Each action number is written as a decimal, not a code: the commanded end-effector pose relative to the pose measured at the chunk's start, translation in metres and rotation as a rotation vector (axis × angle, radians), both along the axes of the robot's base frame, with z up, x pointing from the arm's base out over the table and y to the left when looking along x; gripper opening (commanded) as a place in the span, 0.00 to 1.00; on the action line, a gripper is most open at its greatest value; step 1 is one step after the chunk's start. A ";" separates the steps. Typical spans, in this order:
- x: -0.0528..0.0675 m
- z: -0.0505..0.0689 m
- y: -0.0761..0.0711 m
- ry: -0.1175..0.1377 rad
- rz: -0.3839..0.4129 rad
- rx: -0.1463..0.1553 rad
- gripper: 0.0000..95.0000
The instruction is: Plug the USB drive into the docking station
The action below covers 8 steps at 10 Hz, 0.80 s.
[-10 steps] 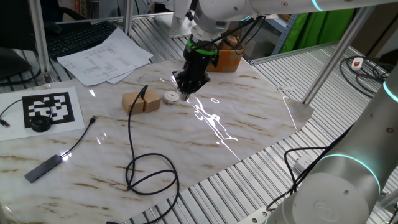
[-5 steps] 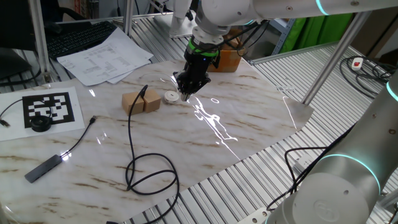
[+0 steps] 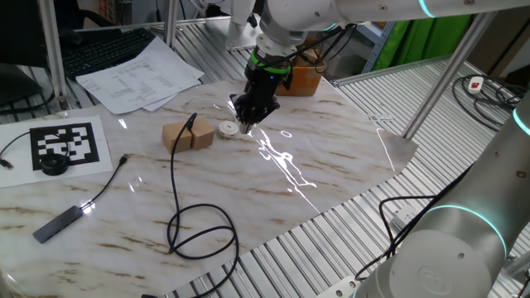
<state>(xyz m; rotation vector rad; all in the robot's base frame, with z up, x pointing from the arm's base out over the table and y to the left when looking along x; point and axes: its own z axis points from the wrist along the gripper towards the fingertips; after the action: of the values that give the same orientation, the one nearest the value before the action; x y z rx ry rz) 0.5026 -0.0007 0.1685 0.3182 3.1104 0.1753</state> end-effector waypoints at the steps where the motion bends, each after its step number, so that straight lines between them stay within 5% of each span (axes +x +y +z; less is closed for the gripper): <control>1: -0.003 0.002 0.001 0.015 -0.018 -0.011 0.00; 8: -0.003 0.002 0.001 0.023 -0.025 -0.020 0.00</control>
<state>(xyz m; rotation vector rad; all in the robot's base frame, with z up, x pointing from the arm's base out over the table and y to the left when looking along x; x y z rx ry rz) 0.4986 0.0001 0.1704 0.3651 3.1229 0.1384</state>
